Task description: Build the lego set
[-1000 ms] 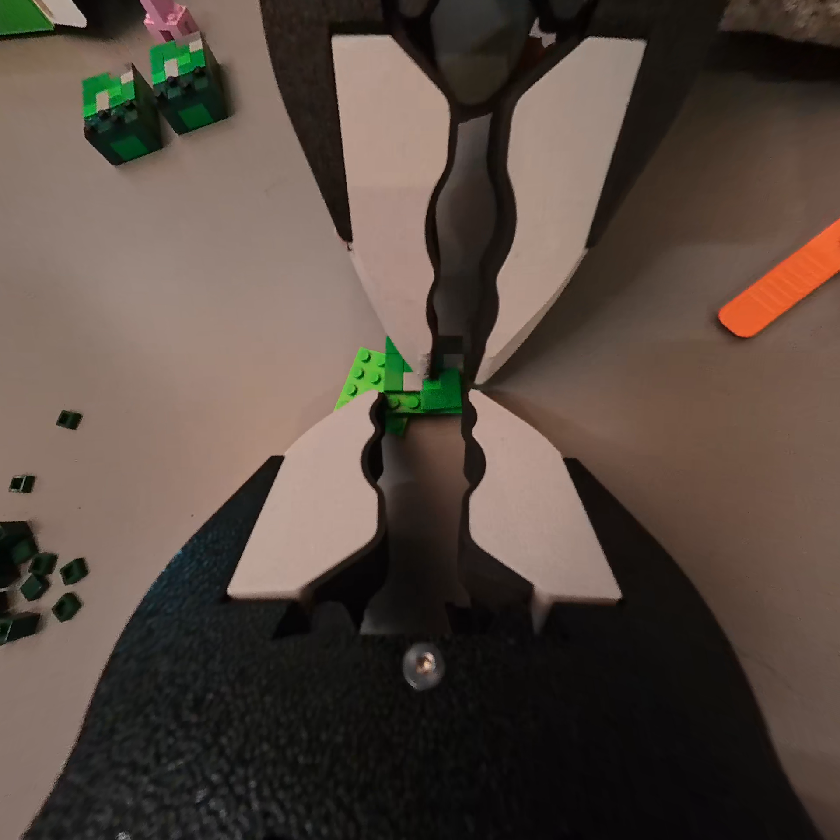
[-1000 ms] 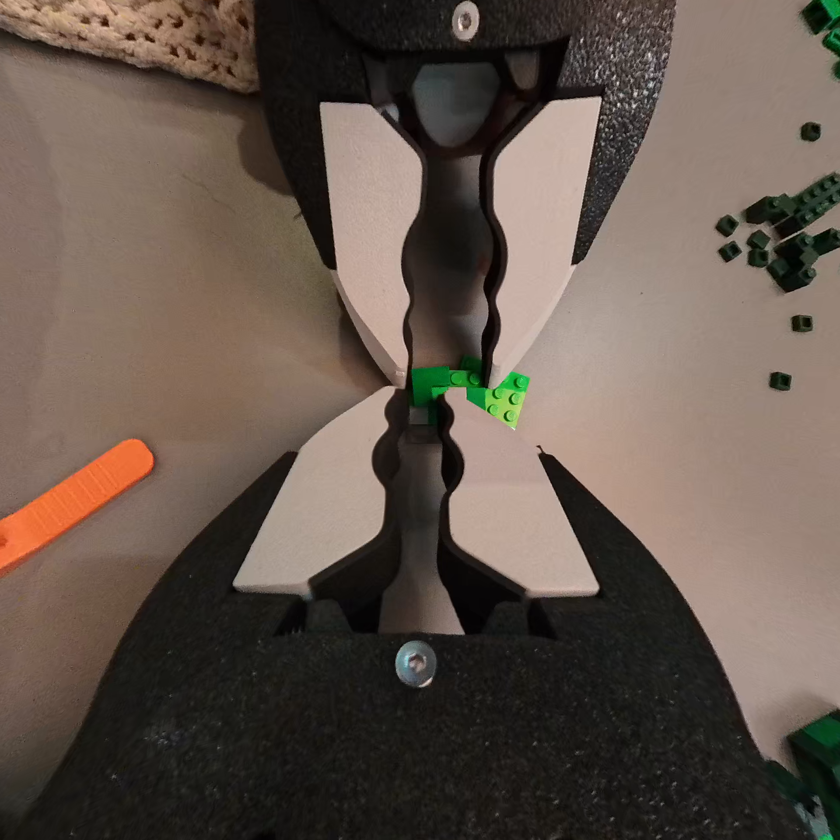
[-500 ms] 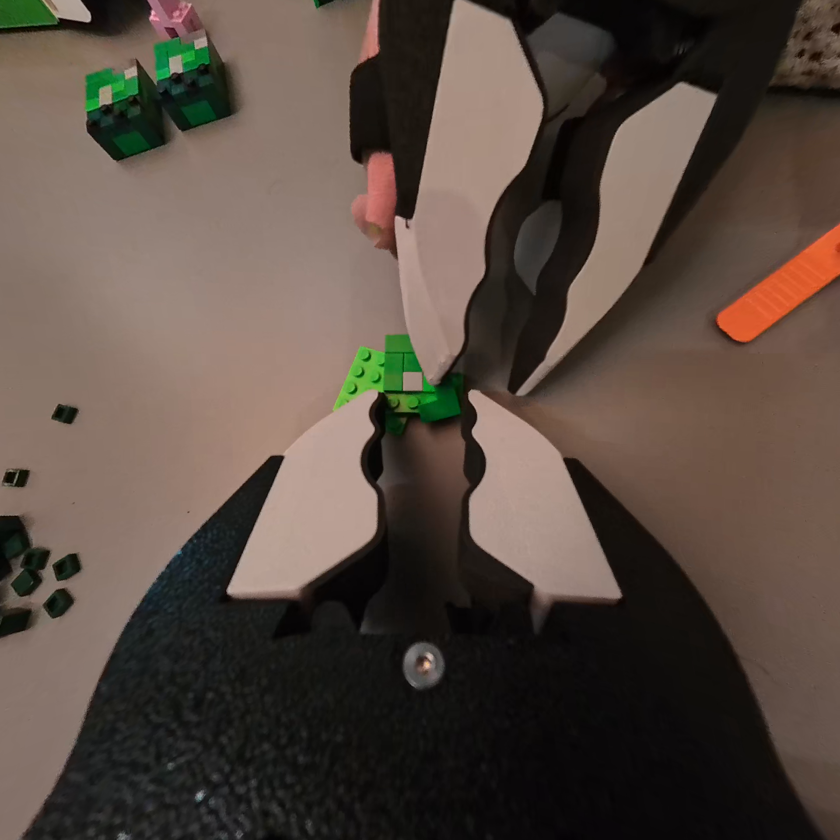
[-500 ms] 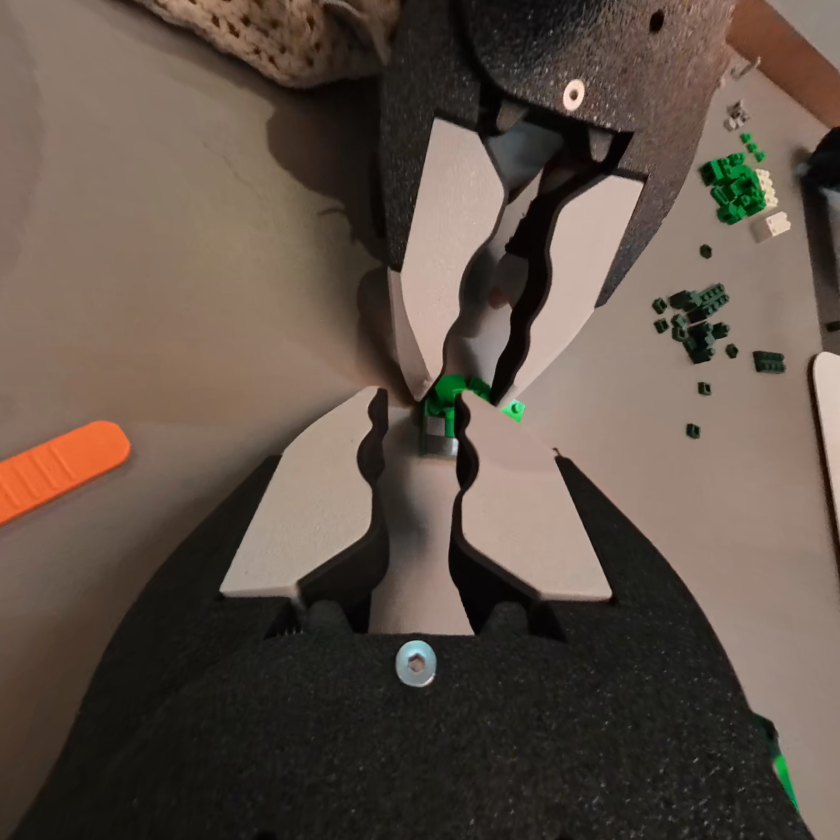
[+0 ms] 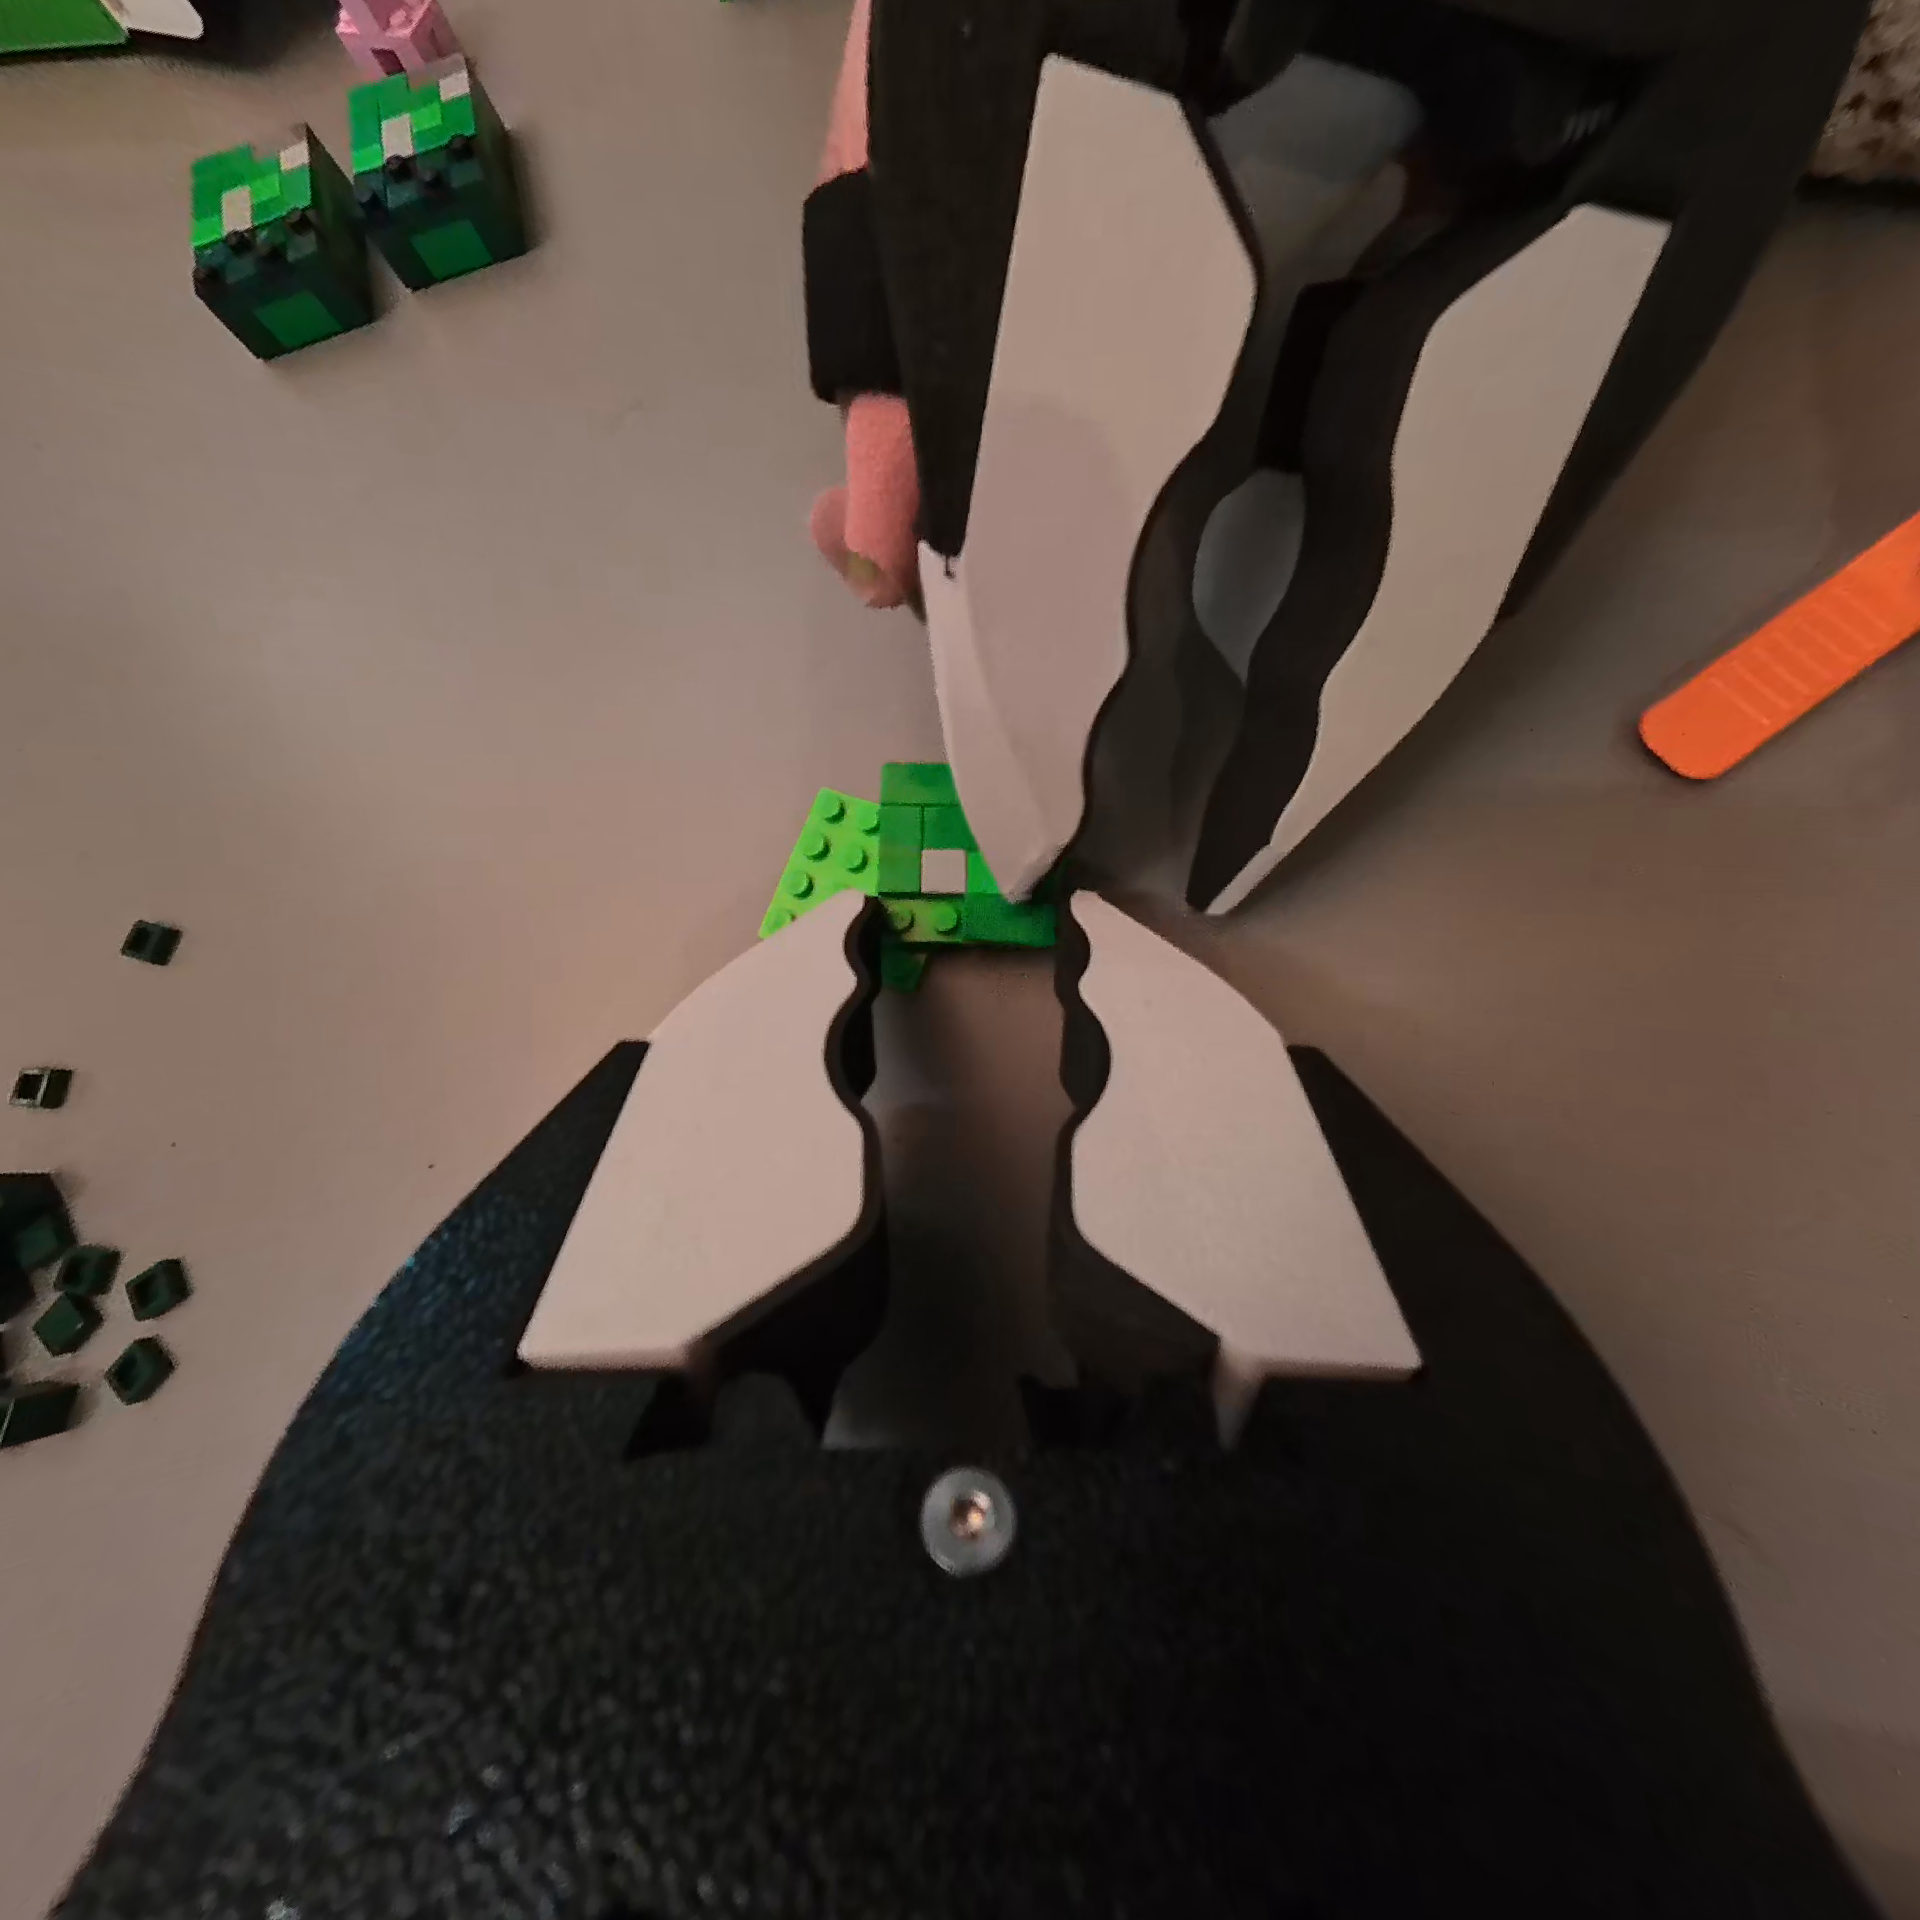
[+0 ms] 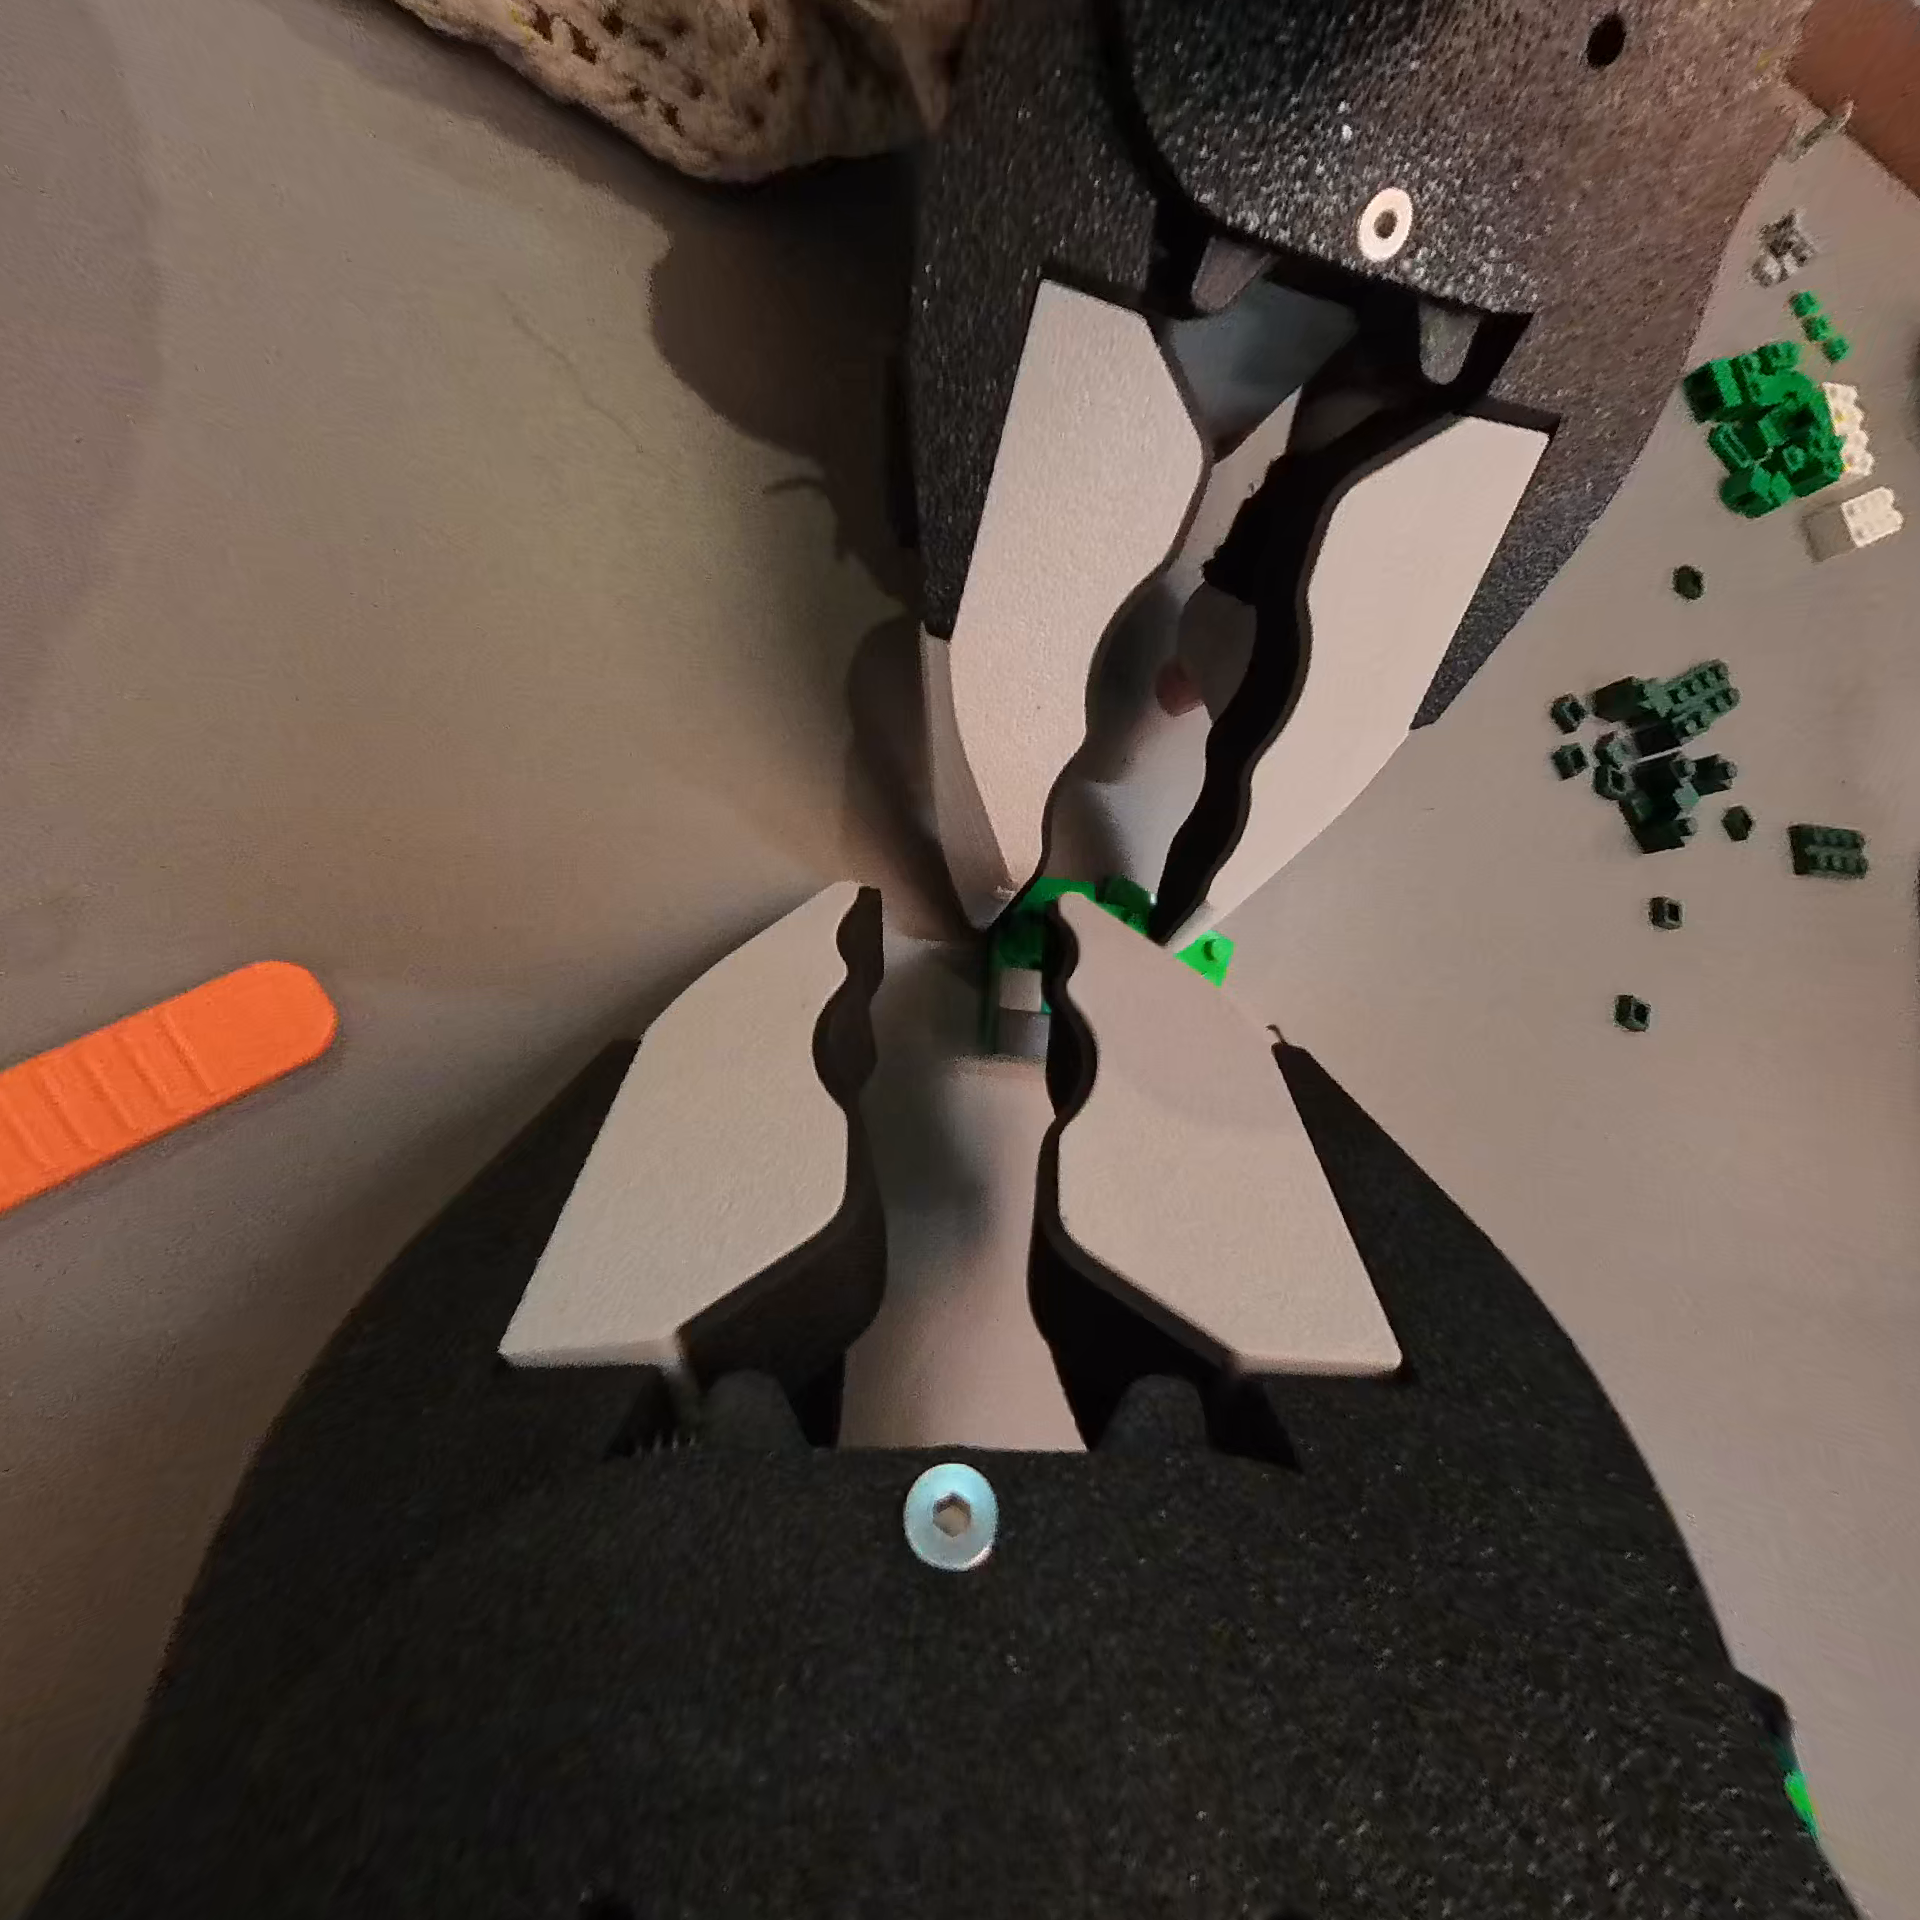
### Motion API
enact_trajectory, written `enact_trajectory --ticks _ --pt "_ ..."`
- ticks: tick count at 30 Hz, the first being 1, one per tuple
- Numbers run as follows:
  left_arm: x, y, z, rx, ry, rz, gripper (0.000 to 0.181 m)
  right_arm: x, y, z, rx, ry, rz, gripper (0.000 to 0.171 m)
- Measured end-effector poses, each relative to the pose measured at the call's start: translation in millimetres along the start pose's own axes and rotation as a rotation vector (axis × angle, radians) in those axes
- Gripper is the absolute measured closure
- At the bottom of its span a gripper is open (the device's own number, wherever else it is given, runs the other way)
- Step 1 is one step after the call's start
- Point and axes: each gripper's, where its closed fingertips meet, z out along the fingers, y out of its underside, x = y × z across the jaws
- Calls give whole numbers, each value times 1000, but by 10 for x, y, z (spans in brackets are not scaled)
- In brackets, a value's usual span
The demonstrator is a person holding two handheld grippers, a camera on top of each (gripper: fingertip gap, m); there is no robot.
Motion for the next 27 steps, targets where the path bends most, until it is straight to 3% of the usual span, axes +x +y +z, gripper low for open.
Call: enact_trajectory --ticks 16,20,27 --pt "-21 2 -7 7 7 -47 149 -29 45 30 -33 61 -48 141" --pt "-64 24 -28 -1 -12 -55 149 72 71 -18 -22 147 -106 138" --pt "-169 25 -131 11 -55 -89 149 256 121 15 -94 400 -392 139"
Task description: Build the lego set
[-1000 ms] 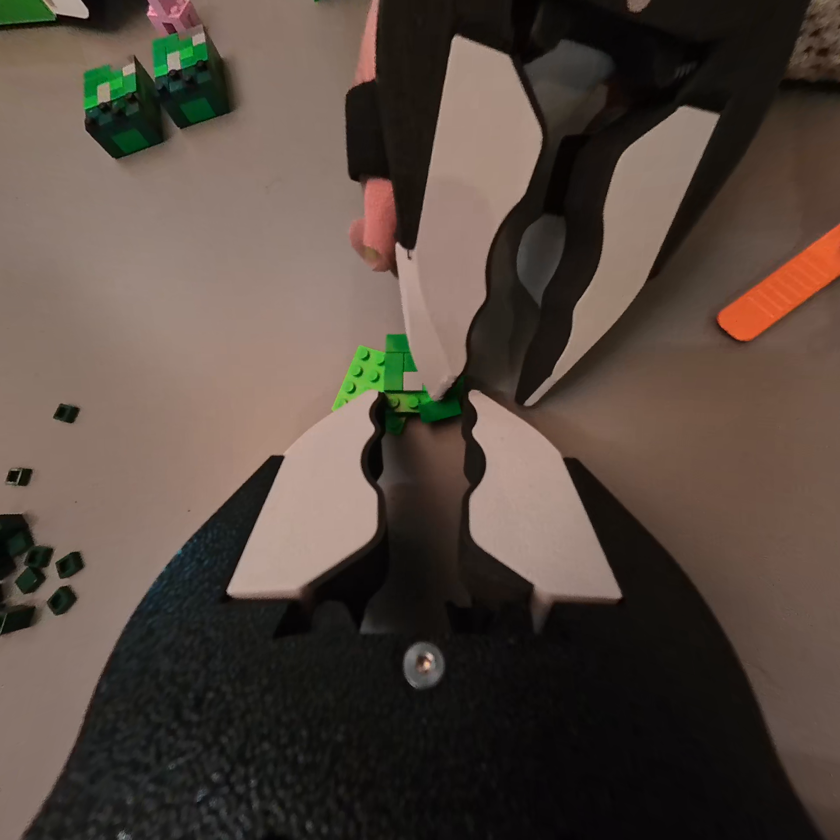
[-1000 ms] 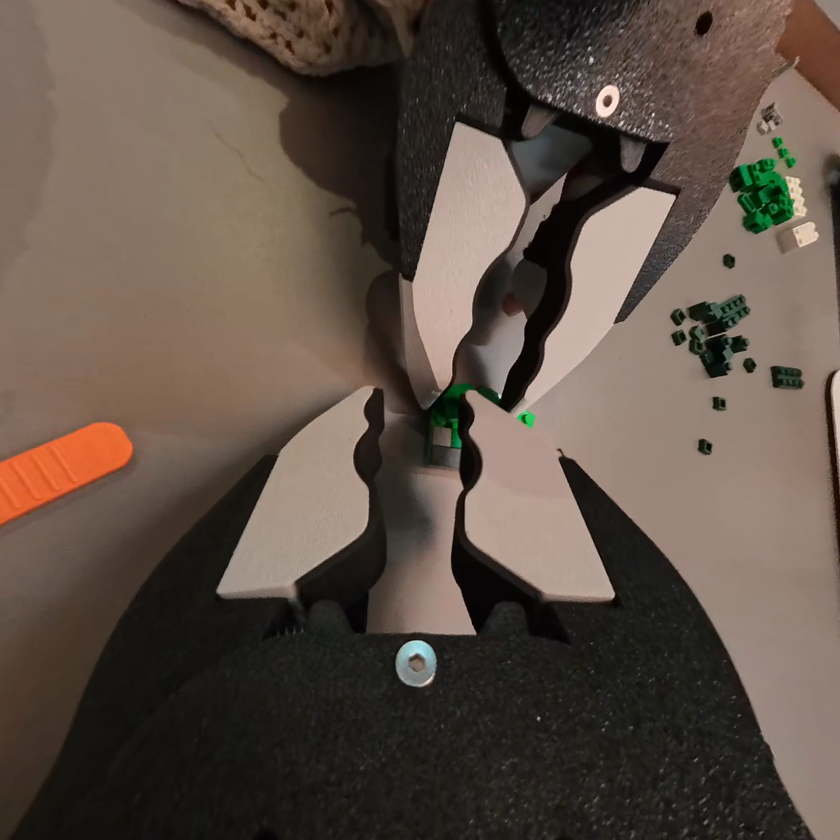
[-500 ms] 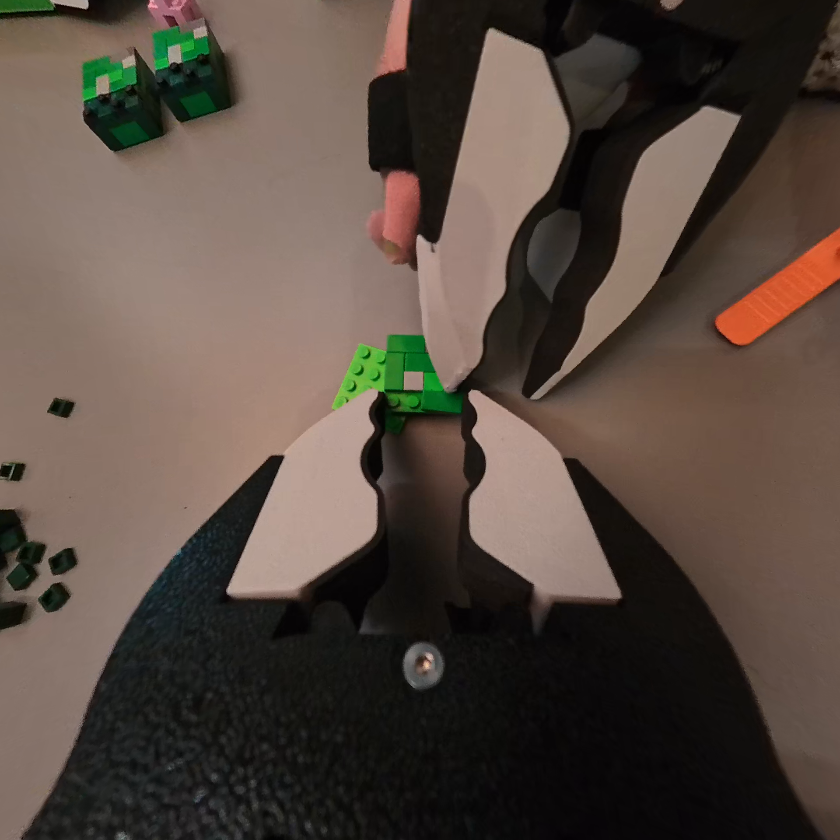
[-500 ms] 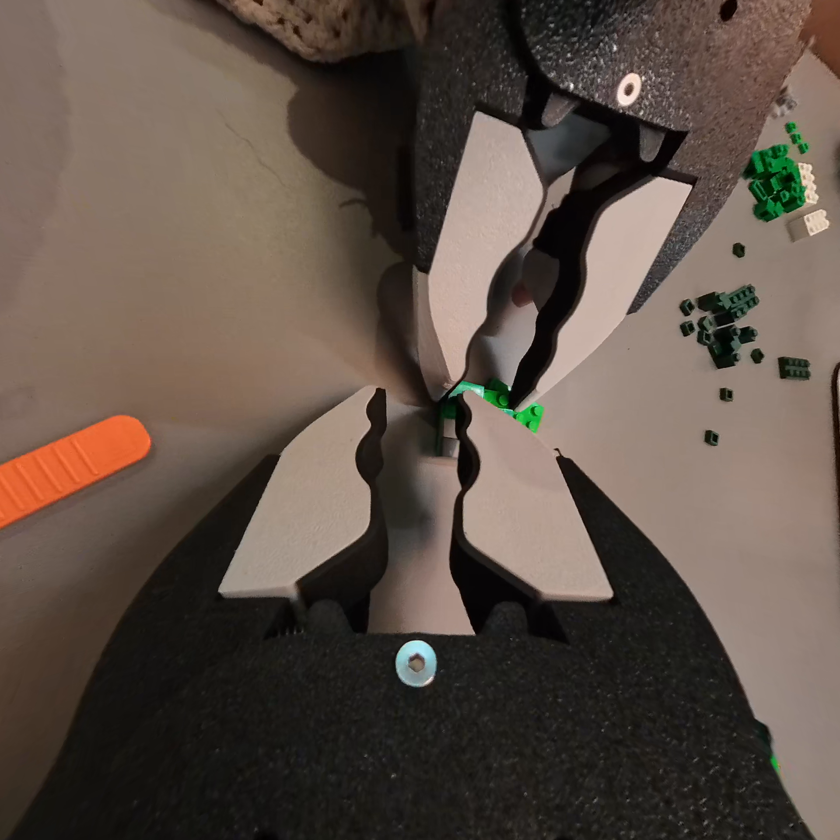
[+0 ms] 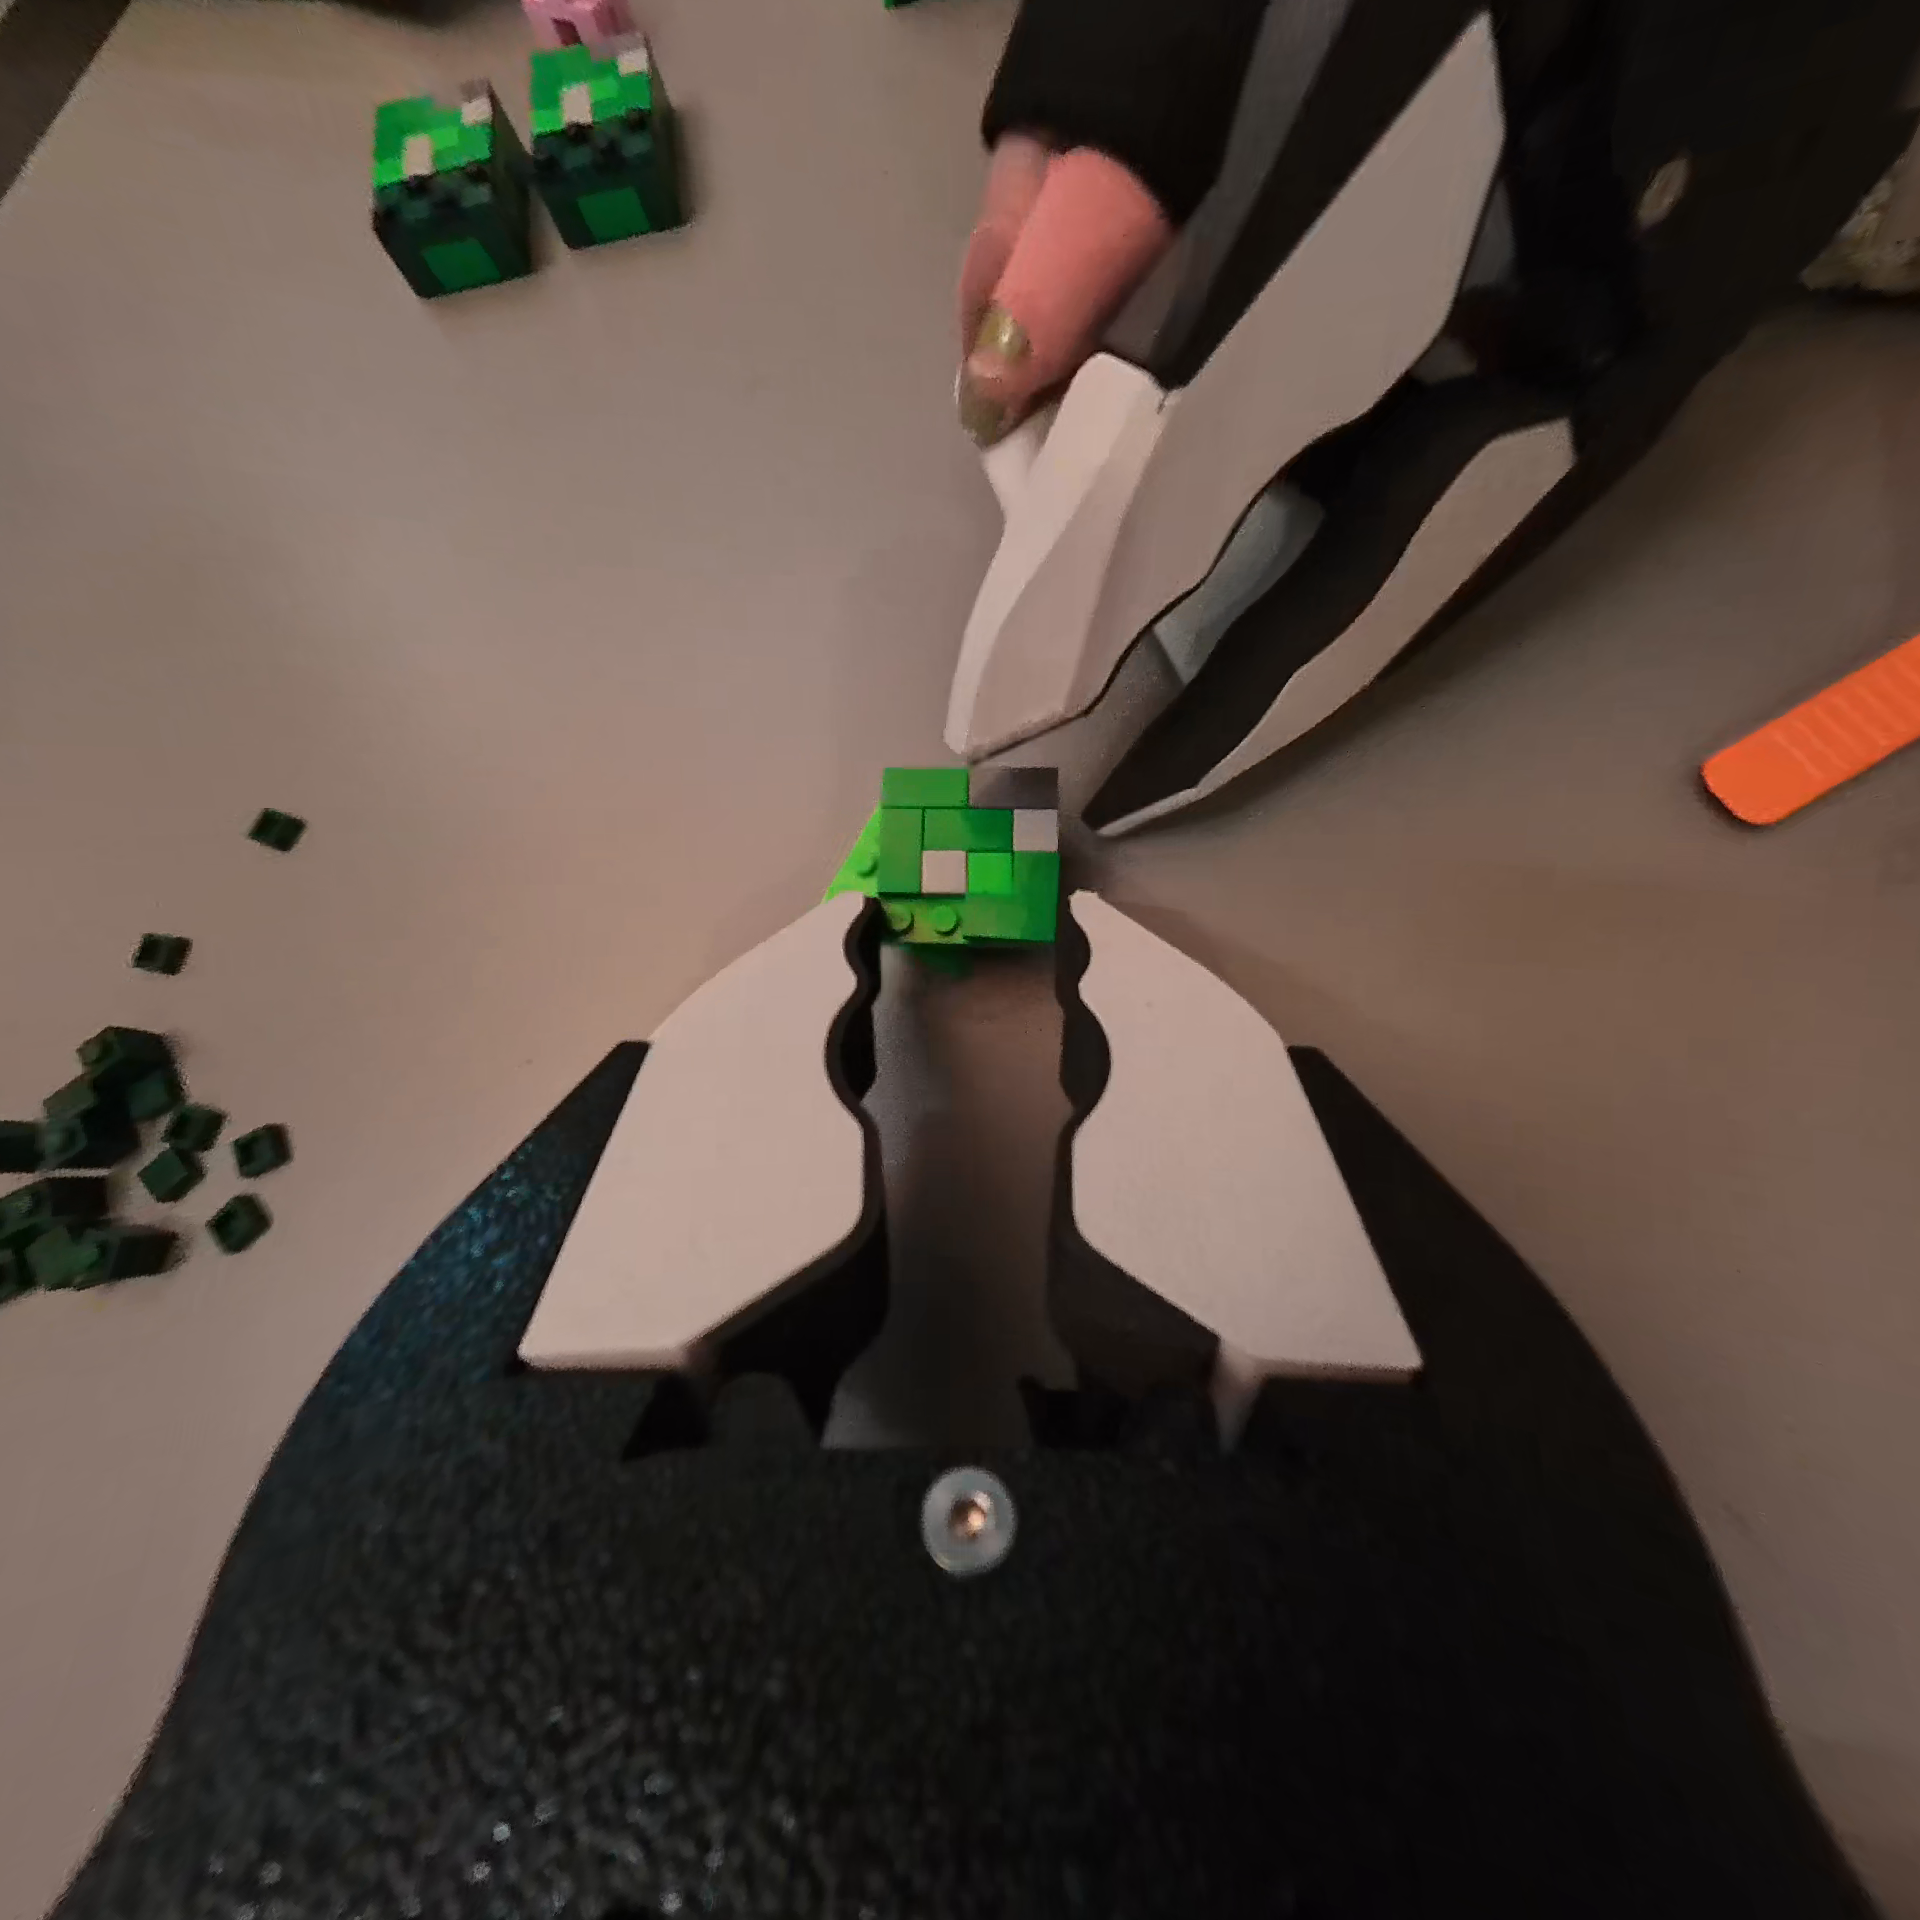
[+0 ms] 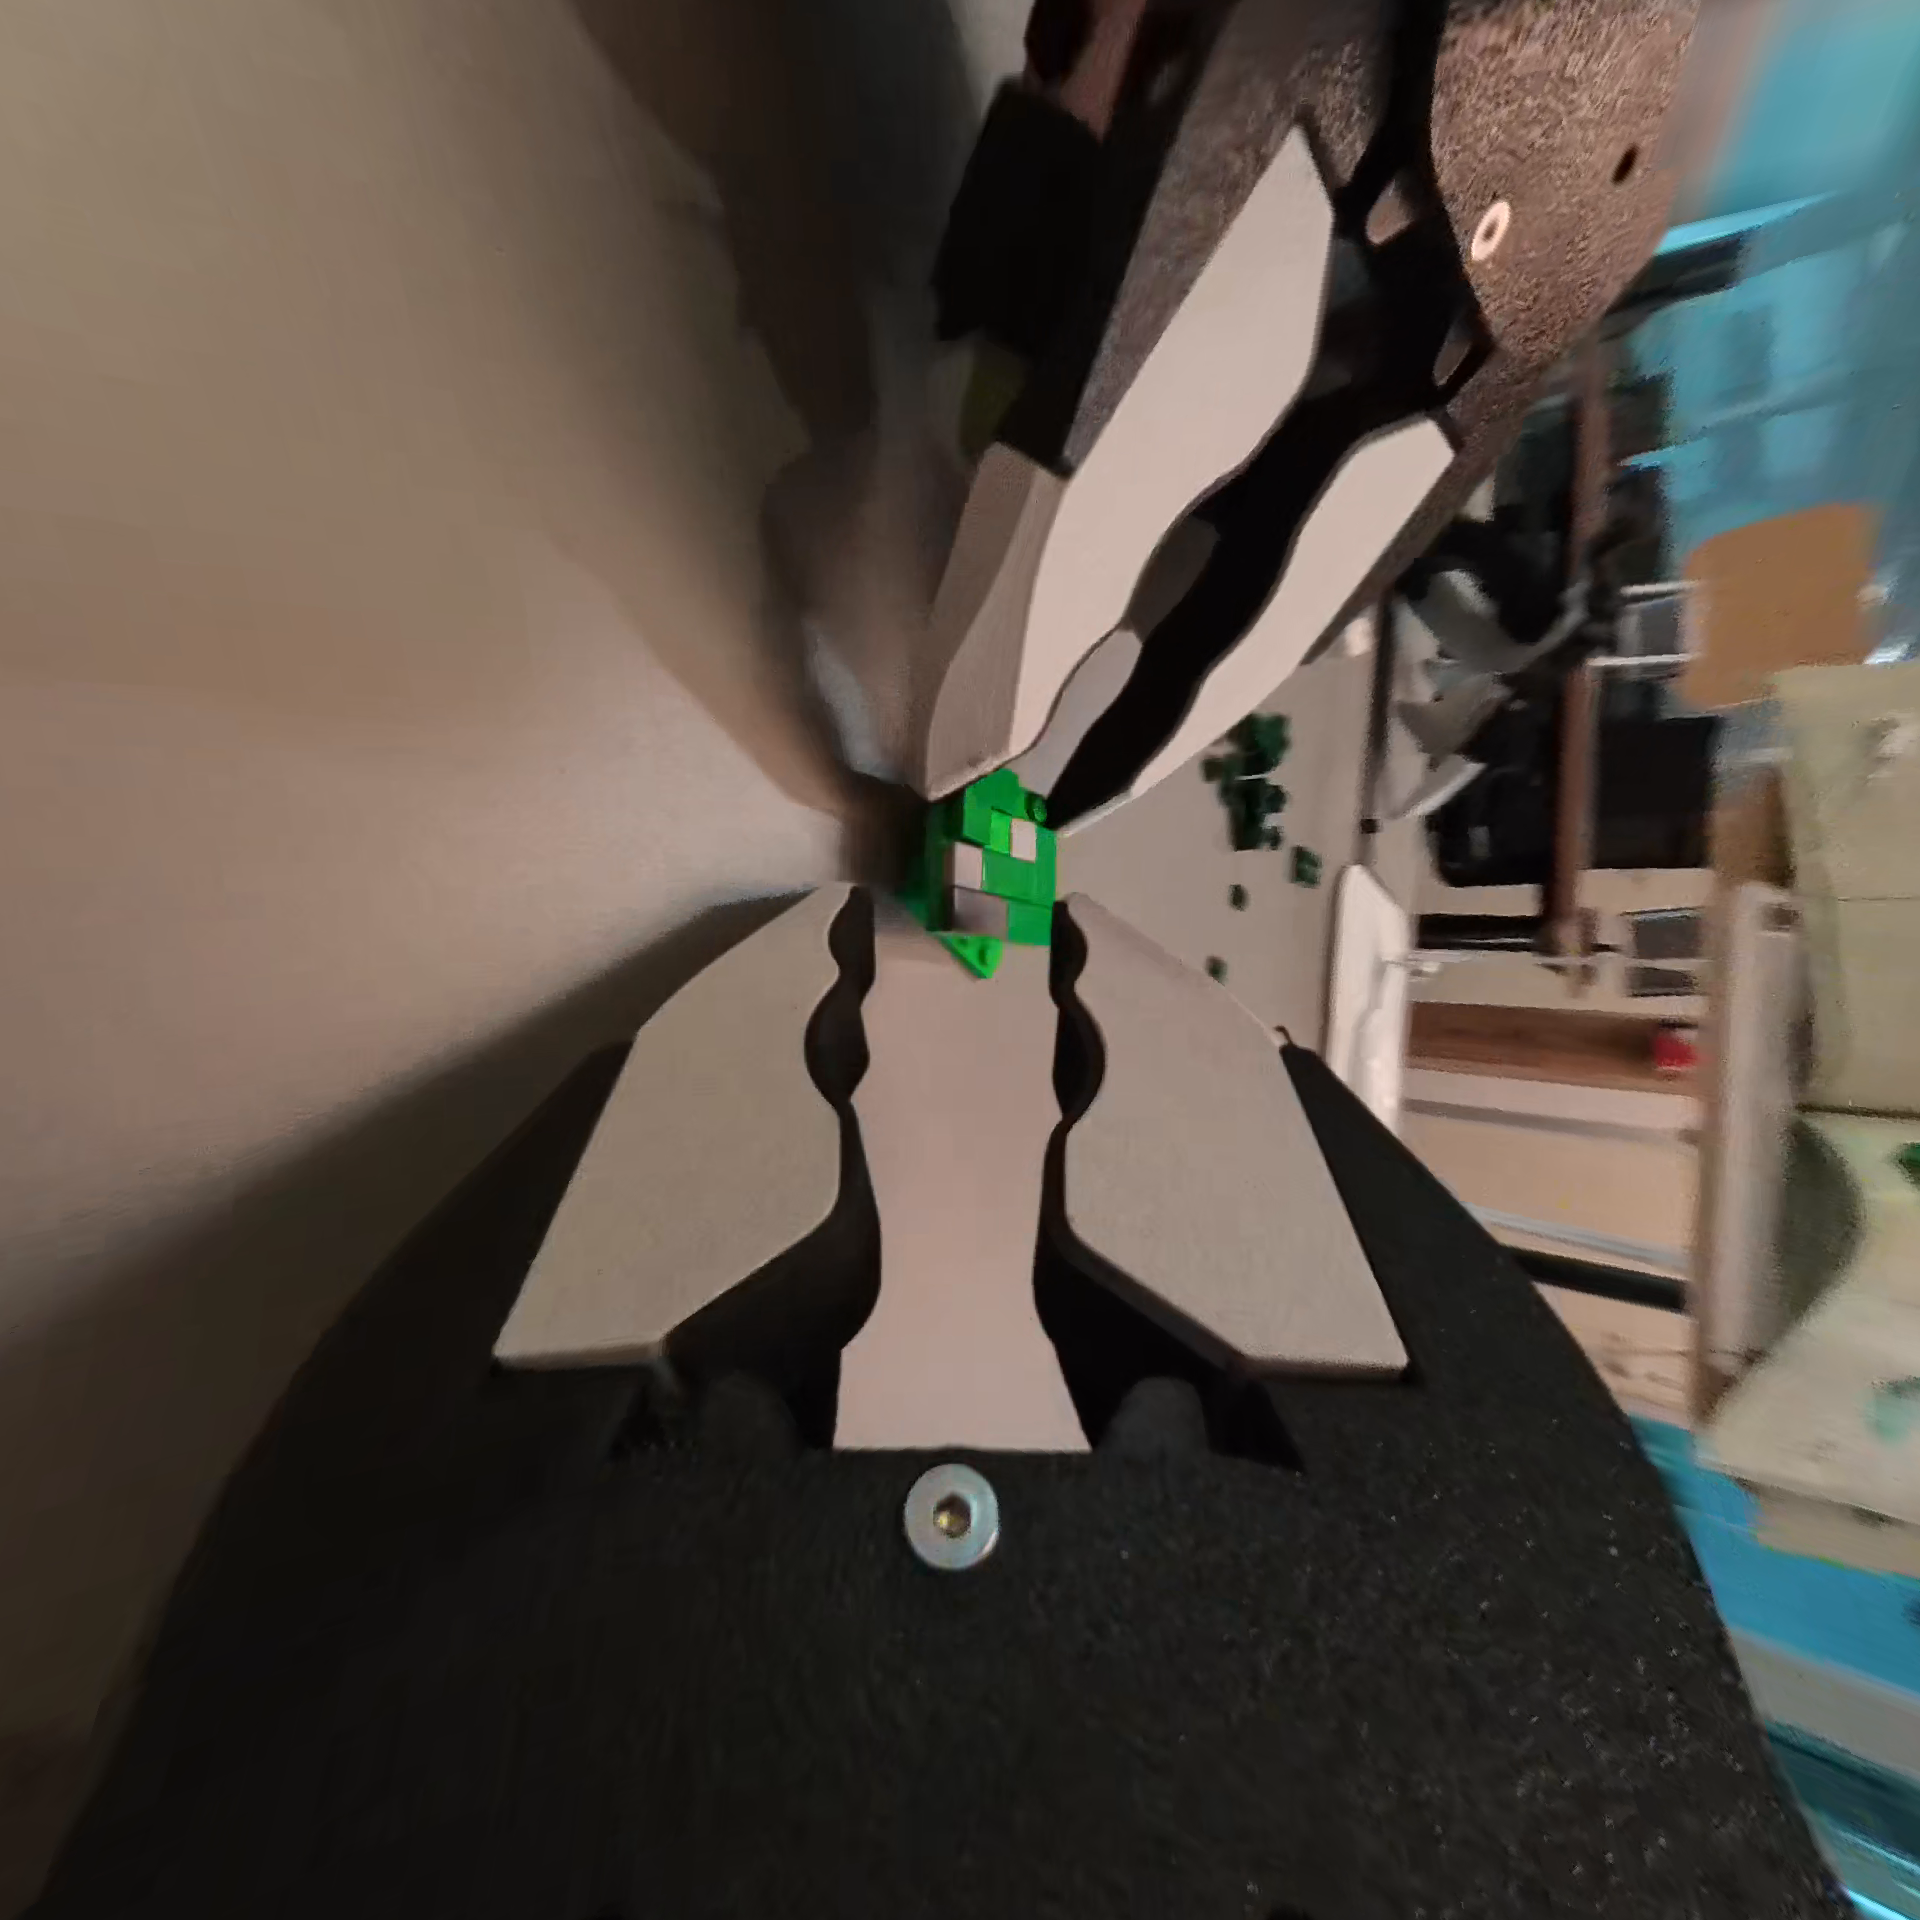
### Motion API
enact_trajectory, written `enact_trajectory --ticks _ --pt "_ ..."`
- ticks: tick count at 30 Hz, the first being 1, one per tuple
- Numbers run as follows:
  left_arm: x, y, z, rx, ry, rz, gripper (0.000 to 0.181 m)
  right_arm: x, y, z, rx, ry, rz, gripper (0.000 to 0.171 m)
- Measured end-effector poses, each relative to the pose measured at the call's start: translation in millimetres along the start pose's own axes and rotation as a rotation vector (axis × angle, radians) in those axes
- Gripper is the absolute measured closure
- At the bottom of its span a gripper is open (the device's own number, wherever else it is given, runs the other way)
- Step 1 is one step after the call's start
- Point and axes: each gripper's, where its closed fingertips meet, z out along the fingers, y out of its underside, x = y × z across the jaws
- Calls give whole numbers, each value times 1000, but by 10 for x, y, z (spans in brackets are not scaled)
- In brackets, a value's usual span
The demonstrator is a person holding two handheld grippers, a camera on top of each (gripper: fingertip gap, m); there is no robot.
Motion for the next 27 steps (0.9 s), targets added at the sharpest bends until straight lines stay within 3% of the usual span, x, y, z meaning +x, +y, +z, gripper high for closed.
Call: enact_trajectory --ticks 8,20,27 --pt "-92 -93 -187 51 -21 -50 149 260 -19 104 -60 249 -148 128" --pt "-19 -124 -192 50 15 -58 149 441 -4 166 -157 434 -377 164" --pt "-35 -147 -224 61 2 -55 149 485 -9 154 -156 474 -395 165"
